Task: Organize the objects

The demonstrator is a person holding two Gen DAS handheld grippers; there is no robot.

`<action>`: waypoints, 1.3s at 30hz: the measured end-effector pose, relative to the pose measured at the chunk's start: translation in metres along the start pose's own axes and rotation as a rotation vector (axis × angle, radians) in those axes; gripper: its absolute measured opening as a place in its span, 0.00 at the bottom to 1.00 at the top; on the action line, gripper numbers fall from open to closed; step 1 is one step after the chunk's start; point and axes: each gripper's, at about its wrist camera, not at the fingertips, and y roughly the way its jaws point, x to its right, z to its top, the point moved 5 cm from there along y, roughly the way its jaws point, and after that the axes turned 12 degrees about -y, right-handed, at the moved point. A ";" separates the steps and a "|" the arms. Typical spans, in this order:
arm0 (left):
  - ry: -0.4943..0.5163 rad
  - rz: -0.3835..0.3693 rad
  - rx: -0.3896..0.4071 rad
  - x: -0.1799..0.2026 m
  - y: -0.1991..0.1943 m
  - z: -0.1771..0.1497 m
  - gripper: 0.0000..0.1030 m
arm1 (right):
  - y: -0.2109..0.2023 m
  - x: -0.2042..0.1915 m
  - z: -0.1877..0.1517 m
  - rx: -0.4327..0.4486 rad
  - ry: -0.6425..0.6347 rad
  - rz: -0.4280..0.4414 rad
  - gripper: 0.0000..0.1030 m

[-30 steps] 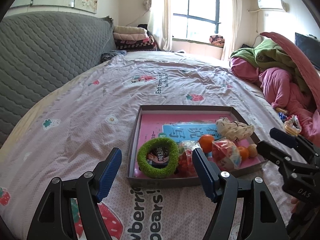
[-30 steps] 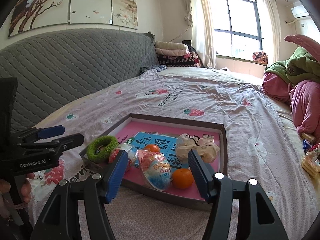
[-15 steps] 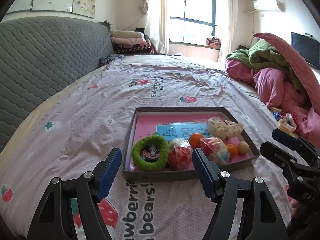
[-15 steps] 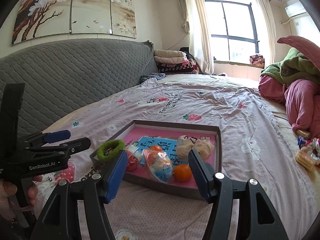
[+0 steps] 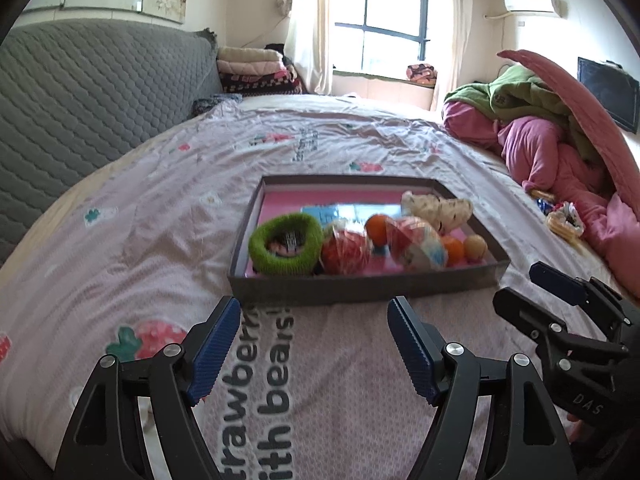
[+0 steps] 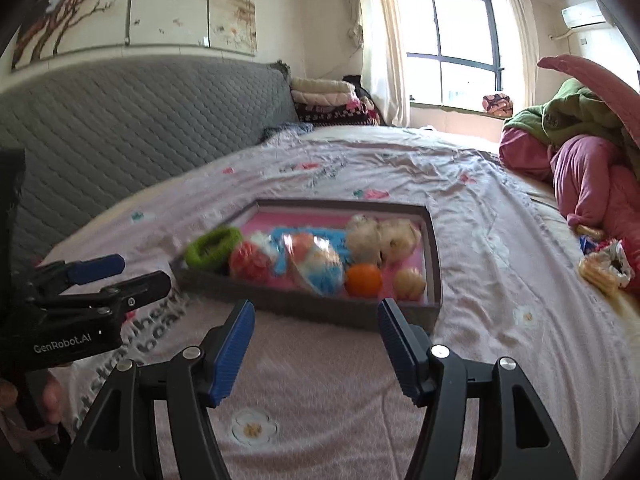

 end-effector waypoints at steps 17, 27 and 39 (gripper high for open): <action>-0.008 0.036 0.033 -0.015 0.003 -0.031 0.76 | 0.008 -0.017 -0.039 -0.071 0.027 -0.073 0.61; 0.008 0.055 0.038 -0.018 0.007 -0.039 0.76 | 0.002 -0.013 -0.041 -0.043 0.058 -0.125 0.62; -0.010 0.026 -0.005 -0.018 0.016 -0.045 0.76 | 0.012 -0.017 -0.047 -0.068 0.052 -0.121 0.62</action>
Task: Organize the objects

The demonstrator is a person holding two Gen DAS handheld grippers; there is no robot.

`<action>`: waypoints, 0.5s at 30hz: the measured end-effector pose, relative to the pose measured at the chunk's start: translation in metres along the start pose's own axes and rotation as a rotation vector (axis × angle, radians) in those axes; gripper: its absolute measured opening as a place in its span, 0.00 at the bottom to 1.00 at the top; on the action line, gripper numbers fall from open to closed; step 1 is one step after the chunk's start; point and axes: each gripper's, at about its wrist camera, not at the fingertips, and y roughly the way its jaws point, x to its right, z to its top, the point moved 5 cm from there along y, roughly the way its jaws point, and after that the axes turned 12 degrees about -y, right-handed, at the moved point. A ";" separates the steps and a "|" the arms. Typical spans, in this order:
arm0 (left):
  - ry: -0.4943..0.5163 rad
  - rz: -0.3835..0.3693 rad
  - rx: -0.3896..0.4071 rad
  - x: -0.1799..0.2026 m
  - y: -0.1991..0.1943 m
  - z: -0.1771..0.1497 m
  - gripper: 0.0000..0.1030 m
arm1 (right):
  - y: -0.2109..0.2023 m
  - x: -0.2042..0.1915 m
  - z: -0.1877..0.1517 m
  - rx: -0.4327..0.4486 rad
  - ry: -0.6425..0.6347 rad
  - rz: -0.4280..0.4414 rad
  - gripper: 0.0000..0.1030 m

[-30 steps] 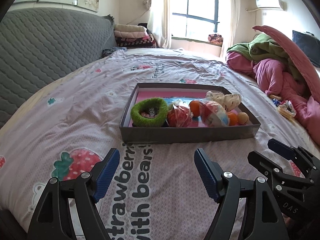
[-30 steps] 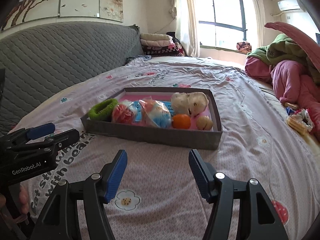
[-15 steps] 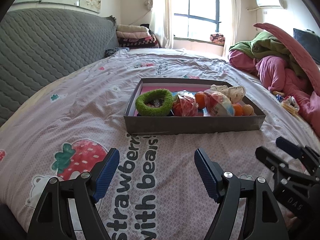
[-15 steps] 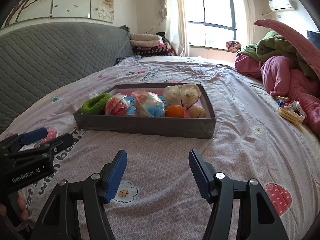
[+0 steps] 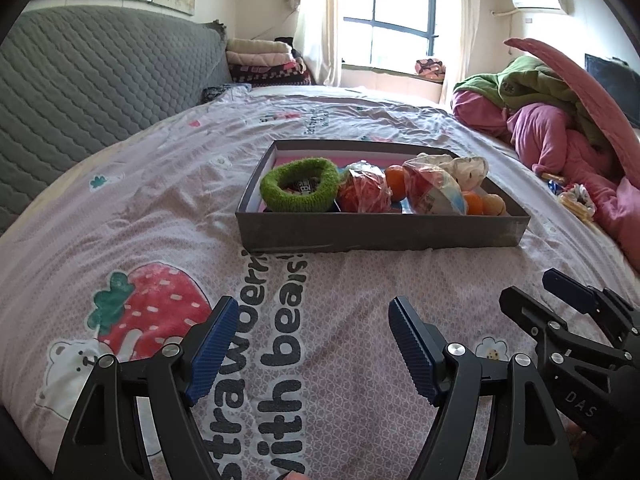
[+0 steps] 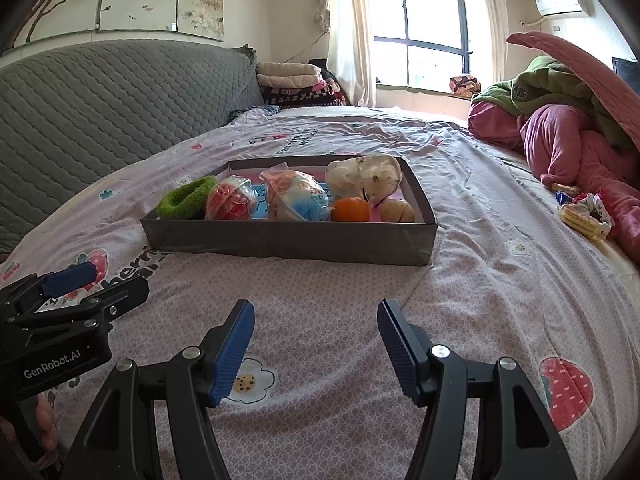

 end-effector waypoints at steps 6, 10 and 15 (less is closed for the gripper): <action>0.005 0.014 0.003 0.000 0.003 -0.001 0.76 | 0.005 -0.001 0.000 -0.007 0.000 0.003 0.62; 0.004 0.020 -0.007 -0.001 0.006 -0.002 0.76 | 0.007 -0.001 -0.001 -0.014 0.001 0.007 0.62; 0.004 0.011 -0.008 0.000 0.006 -0.003 0.76 | 0.008 -0.003 -0.002 -0.012 -0.002 0.007 0.62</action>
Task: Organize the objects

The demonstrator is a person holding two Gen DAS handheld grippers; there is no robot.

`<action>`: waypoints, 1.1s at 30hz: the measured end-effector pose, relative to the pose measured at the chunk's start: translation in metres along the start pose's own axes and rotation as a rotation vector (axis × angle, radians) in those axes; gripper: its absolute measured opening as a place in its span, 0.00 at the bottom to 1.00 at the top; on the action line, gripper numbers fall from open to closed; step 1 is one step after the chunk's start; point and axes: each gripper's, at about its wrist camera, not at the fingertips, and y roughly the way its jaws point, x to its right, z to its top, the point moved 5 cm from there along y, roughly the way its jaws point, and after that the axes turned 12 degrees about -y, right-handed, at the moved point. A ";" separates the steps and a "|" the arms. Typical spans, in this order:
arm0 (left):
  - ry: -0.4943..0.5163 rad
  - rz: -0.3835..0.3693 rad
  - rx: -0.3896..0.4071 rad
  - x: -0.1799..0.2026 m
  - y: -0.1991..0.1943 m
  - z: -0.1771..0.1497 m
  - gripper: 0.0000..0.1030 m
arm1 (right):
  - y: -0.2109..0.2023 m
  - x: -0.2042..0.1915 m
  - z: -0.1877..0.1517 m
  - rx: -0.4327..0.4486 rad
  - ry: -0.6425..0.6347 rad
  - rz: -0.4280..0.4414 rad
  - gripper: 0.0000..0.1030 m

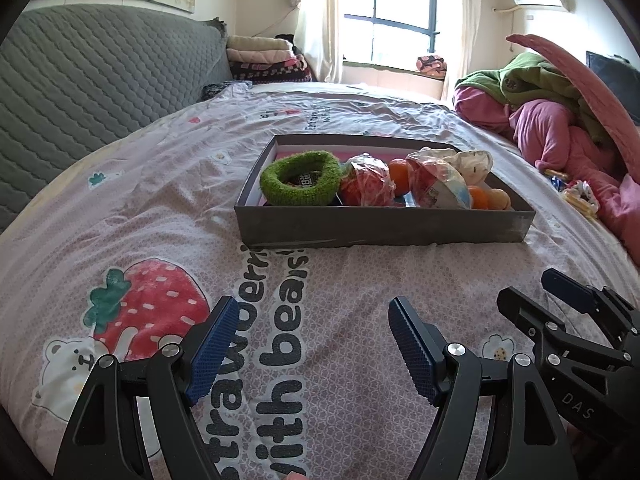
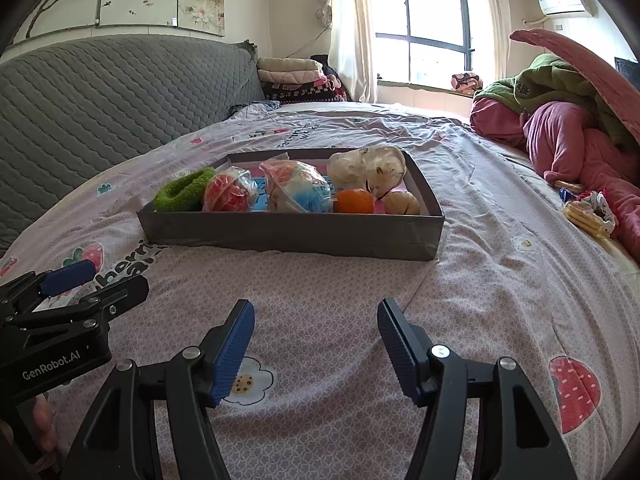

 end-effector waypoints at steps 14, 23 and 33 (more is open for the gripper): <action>-0.001 -0.007 -0.017 0.002 0.004 -0.002 0.76 | 0.007 -0.001 -0.004 -0.021 -0.010 -0.002 0.62; -0.005 -0.015 -0.032 0.000 0.010 -0.003 0.76 | 0.010 -0.003 -0.005 -0.036 -0.018 -0.003 0.62; -0.011 -0.006 -0.035 -0.002 0.011 -0.003 0.76 | 0.012 -0.004 -0.006 -0.044 -0.017 0.001 0.62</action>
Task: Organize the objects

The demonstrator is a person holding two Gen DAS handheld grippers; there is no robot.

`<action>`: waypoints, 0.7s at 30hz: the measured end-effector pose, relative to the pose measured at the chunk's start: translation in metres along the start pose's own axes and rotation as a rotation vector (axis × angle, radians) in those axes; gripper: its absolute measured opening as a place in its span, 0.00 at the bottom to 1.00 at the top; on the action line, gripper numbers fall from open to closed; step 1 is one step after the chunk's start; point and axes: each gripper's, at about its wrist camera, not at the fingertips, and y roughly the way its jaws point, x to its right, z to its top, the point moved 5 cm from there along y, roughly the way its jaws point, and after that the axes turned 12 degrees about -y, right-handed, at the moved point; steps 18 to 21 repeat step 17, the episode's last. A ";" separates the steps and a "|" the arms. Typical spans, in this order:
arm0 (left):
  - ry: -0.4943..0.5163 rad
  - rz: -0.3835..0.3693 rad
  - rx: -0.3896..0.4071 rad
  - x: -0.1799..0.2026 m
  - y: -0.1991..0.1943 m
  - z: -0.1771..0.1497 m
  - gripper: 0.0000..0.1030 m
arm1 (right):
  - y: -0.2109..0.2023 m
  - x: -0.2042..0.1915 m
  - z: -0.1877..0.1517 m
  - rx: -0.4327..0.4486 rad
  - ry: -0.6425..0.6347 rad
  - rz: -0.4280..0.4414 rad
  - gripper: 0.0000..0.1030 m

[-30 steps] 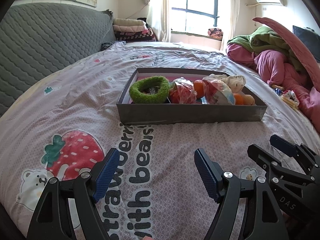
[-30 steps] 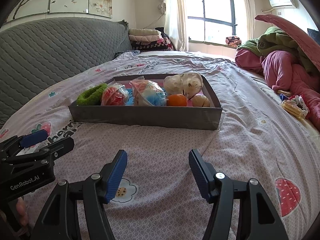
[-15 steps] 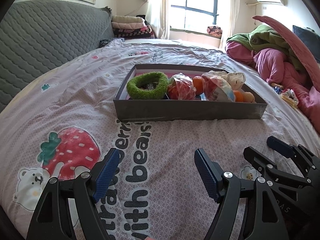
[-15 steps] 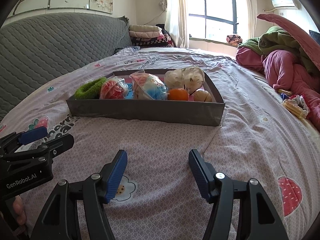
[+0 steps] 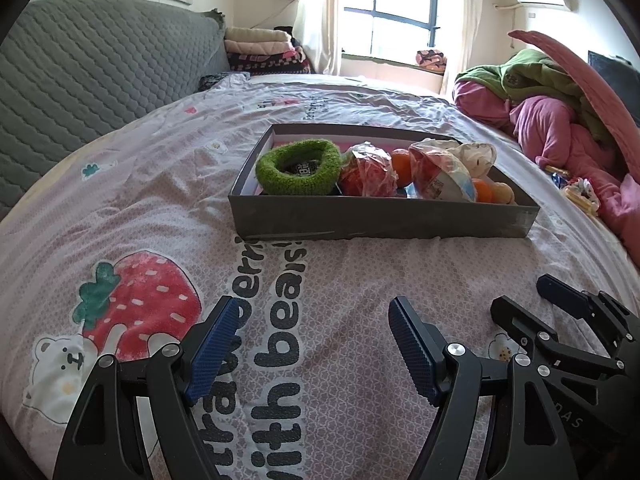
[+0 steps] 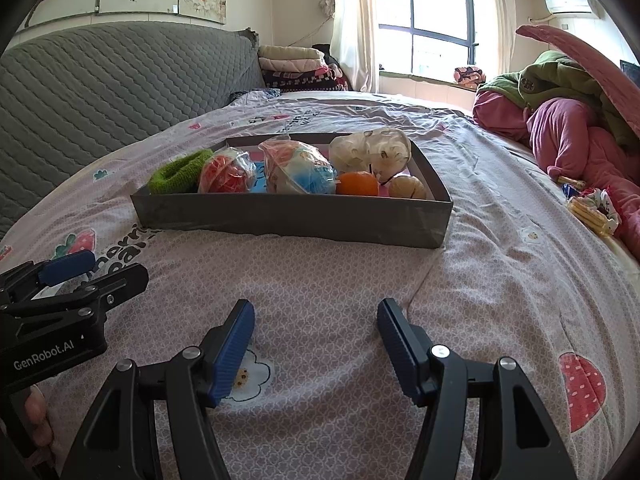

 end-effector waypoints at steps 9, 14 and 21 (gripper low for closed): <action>-0.015 0.005 -0.023 -0.003 0.006 -0.001 0.76 | 0.001 0.000 0.000 -0.004 0.002 0.003 0.62; -0.005 -0.011 -0.019 0.000 0.005 -0.002 0.76 | 0.001 0.000 0.000 -0.005 0.002 0.003 0.62; -0.001 -0.011 -0.017 0.001 0.004 -0.002 0.76 | 0.001 0.000 0.000 -0.004 0.002 0.003 0.62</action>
